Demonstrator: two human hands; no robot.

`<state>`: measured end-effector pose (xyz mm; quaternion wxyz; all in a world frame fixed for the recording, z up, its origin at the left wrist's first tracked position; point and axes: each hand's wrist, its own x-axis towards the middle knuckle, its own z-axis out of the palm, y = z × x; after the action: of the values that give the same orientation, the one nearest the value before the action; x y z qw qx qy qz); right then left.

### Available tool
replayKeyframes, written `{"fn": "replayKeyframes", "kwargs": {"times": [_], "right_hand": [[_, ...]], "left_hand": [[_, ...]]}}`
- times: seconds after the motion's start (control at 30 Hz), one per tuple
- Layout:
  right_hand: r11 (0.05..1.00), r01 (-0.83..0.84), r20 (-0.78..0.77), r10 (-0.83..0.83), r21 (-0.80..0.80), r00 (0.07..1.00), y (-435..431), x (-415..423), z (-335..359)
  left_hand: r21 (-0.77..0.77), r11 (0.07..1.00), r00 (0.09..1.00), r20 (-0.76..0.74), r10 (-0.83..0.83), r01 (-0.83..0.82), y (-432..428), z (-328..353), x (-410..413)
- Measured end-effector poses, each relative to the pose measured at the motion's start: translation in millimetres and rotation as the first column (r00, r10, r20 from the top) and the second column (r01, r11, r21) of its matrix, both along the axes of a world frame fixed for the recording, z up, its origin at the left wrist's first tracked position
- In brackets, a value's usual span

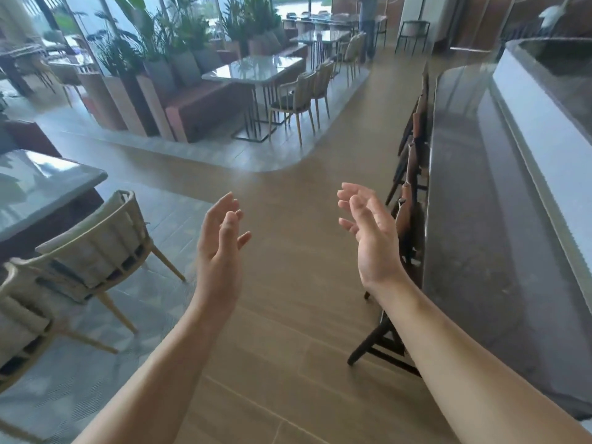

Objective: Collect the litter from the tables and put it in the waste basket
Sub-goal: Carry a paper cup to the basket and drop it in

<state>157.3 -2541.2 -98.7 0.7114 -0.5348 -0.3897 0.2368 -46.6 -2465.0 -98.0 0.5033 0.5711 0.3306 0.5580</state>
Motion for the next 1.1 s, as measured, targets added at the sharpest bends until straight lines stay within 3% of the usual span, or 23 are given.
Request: {"fn": "replayKeyframes", "kwargs": {"times": [0.3,0.77,1.1], "right_hand": [[0.999,-0.042,-0.018,0.042,0.001,0.999,151.9,57.4,10.3],[0.997,0.053,0.0,-0.053,0.053,0.999,447.1,127.1,23.8],[0.995,0.08,-0.04,-0.077,0.066,0.996,602.9,212.7,20.1]], "left_hand": [[0.025,0.999,0.999,0.016,0.04,-0.04,150.6,5.6,55.6],[0.079,0.993,0.995,0.026,-0.093,0.09,464.5,27.7,131.2],[0.064,0.988,0.99,0.008,-0.143,0.142,631.7,30.4,233.6]]}}
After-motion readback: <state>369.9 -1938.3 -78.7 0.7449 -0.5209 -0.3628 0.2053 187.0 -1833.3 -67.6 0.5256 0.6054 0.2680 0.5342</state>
